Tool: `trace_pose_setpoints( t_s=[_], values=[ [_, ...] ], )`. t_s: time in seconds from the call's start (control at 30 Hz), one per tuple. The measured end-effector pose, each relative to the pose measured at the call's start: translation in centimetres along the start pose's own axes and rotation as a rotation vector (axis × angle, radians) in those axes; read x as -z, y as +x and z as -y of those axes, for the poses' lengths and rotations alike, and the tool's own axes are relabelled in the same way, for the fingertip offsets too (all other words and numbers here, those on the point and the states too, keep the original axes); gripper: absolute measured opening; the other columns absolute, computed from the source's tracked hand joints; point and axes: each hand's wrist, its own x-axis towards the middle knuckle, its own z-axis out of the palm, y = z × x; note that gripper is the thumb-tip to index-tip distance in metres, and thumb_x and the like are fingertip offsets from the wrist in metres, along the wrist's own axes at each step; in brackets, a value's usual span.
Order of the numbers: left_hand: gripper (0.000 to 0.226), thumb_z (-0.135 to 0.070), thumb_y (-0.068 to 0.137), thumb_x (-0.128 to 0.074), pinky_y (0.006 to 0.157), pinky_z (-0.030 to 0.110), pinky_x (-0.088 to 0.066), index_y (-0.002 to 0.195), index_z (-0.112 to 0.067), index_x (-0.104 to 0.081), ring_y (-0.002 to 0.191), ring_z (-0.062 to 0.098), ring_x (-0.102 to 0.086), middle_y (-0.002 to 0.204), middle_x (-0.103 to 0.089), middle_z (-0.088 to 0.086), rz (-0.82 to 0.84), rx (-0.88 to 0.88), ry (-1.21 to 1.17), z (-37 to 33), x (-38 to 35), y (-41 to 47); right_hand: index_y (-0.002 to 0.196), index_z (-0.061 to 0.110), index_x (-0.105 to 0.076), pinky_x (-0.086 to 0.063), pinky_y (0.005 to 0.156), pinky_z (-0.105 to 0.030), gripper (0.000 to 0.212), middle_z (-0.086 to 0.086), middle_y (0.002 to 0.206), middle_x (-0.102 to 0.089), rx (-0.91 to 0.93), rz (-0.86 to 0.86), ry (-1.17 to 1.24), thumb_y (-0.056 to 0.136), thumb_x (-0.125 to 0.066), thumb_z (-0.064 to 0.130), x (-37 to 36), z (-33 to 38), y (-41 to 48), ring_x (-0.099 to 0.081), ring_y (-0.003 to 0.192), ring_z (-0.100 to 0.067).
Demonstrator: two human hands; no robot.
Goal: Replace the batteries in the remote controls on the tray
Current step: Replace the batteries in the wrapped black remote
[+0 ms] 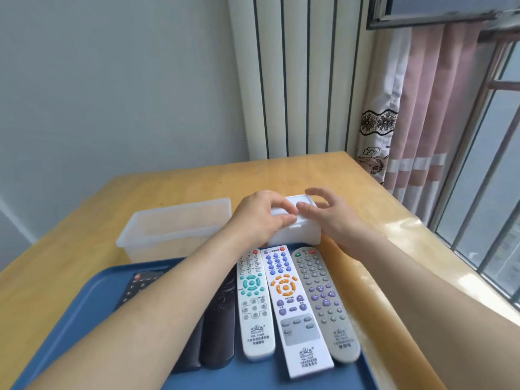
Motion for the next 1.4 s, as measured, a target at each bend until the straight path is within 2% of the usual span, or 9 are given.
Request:
trace_pose_setpoints(
  t_s=[0.17, 0.3, 0.4, 0.5, 0.6, 0.7, 0.93, 1.27, 1.4],
  values=[
    [0.020, -0.030, 0.093, -0.058, 0.098, 0.032, -0.042, 0.112, -0.030, -0.065, 0.113, 0.015, -0.054, 0.123, -0.059, -0.008, 0.016, -0.022, 0.207, -1.2, 0.0, -1.4, 0.125, 0.016, -0.052, -0.045, 0.078, -0.034, 0.046, -0.012, 0.124, -0.057, 0.068, -0.260, -0.314, 0.090, -0.064, 0.044, -0.8, 0.7, -0.9, -0.057, 0.103, -0.025],
    [0.039, -0.032, 0.093, -0.051, 0.098, 0.034, -0.043, 0.132, -0.036, -0.051, 0.117, 0.015, -0.052, 0.132, -0.054, -0.009, 0.025, 0.056, 0.335, -1.5, 3.2, -7.4, 0.144, 0.017, -0.039, -0.036, 0.098, -0.038, 0.055, -0.019, 0.138, -0.043, 0.144, -0.204, -0.609, 0.098, -0.044, 0.048, -1.0, 1.9, -4.5, -0.042, 0.127, -0.033],
    [0.031, -0.043, 0.094, -0.043, 0.096, 0.034, -0.044, 0.122, -0.044, -0.055, 0.120, 0.014, -0.052, 0.128, -0.059, -0.017, 0.079, 0.192, 0.537, -0.2, 6.2, -13.0, 0.144, 0.027, -0.037, -0.038, 0.106, -0.041, 0.057, -0.011, 0.142, -0.040, 0.232, 0.038, -0.791, 0.094, -0.049, 0.051, -0.4, 3.7, -8.8, -0.041, 0.129, -0.027],
    [0.048, -0.057, 0.096, -0.029, 0.114, 0.039, -0.025, 0.143, -0.047, -0.030, 0.145, 0.014, -0.018, 0.157, -0.025, -0.013, 0.239, 0.358, 0.613, 1.8, 8.0, -18.3, 0.151, 0.031, -0.027, -0.028, 0.115, -0.044, 0.071, -0.001, 0.156, -0.025, 0.158, 0.416, -1.012, 0.090, -0.039, 0.067, -1.5, 4.0, -13.3, -0.022, 0.144, -0.022],
    [0.062, -0.068, 0.091, -0.019, 0.120, 0.044, -0.009, 0.148, -0.048, -0.005, 0.148, 0.013, 0.011, 0.161, 0.009, -0.011, 0.328, 0.397, 0.618, 3.1, 7.6, -20.8, 0.148, 0.029, -0.024, -0.016, 0.118, -0.043, 0.086, -0.004, 0.160, -0.015, 0.218, 0.394, -1.188, 0.080, -0.008, 0.081, -3.8, 2.3, -16.1, -0.004, 0.149, -0.021],
    [0.063, -0.069, 0.090, -0.016, 0.120, 0.044, -0.007, 0.149, -0.048, -0.005, 0.148, 0.012, 0.012, 0.161, 0.010, -0.011, 0.269, 0.361, 0.602, 3.7, 7.2, -21.0, 0.138, 0.029, -0.028, -0.020, 0.113, -0.045, 0.119, -0.007, 0.157, -0.022, 0.268, 0.203, -1.242, 0.051, 0.031, 0.085, -5.9, 1.0, -16.7, -0.011, 0.147, -0.024],
    [0.069, -0.070, 0.090, -0.016, 0.119, 0.047, -0.004, 0.151, -0.041, -0.005, 0.148, 0.012, 0.007, 0.162, 0.004, -0.010, 0.253, 0.331, 0.619, 4.8, 7.4, -20.3, 0.143, 0.031, -0.034, -0.020, 0.114, -0.042, 0.060, 0.000, 0.153, -0.030, 0.267, 0.126, -1.166, 0.095, -0.024, 0.064, -6.2, 0.7, -16.6, -0.015, 0.147, -0.021],
    [0.067, -0.061, 0.096, -0.024, 0.120, 0.043, -0.003, 0.153, -0.036, 0.000, 0.148, 0.009, 0.006, 0.161, 0.004, -0.012, 0.335, 0.079, 0.676, 2.2, 5.9, -20.8, 0.138, 0.041, -0.040, -0.022, 0.104, -0.046, 0.045, 0.015, 0.134, -0.042, 0.378, 0.221, -1.222, 0.100, -0.023, 0.057, -6.2, 1.0, -16.8, -0.029, 0.138, -0.008],
    [0.069, -0.061, 0.096, -0.024, 0.120, 0.046, 0.001, 0.153, -0.033, 0.005, 0.148, 0.010, 0.010, 0.161, 0.008, -0.010, 0.353, 0.114, 0.731, 2.0, 6.1, -21.1, 0.146, 0.041, -0.035, -0.018, 0.111, -0.046, 0.052, 0.012, 0.156, -0.030, 0.328, 0.217, -1.149, 0.099, -0.022, 0.059, -5.6, 1.3, -17.1, -0.017, 0.147, -0.010]
  ],
)
